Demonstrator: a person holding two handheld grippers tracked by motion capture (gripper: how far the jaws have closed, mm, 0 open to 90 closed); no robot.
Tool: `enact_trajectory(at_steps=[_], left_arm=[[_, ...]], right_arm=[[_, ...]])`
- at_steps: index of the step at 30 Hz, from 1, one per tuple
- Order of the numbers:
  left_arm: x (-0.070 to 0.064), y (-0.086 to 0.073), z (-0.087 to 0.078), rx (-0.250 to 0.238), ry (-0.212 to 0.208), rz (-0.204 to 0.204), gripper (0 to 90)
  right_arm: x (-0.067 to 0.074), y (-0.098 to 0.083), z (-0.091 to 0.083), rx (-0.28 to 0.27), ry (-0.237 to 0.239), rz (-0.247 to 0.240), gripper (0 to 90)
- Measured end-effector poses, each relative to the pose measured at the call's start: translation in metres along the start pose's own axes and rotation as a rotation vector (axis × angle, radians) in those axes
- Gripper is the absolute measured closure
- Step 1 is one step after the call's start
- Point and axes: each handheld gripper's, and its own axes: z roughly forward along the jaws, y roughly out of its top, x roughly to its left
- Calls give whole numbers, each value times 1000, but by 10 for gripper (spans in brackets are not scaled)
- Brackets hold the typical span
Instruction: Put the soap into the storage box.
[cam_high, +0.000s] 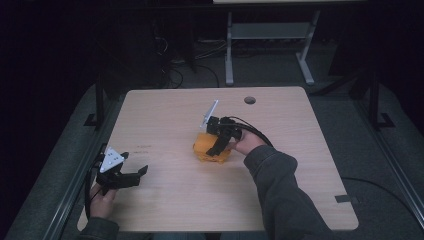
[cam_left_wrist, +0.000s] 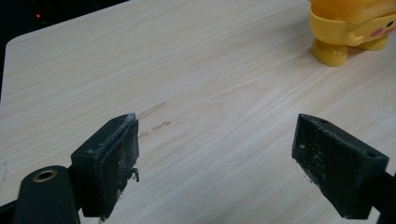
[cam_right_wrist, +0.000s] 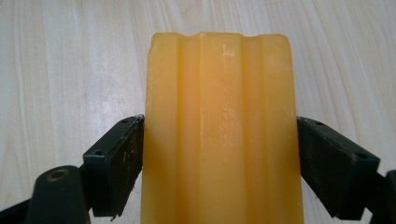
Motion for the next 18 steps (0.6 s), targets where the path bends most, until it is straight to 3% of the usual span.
enact_trajectory(at_steps=[18], left_arm=[[0, 0, 0, 4, 0, 6, 140]], right_arm=[[0, -14, -30, -60, -30, 22, 170]])
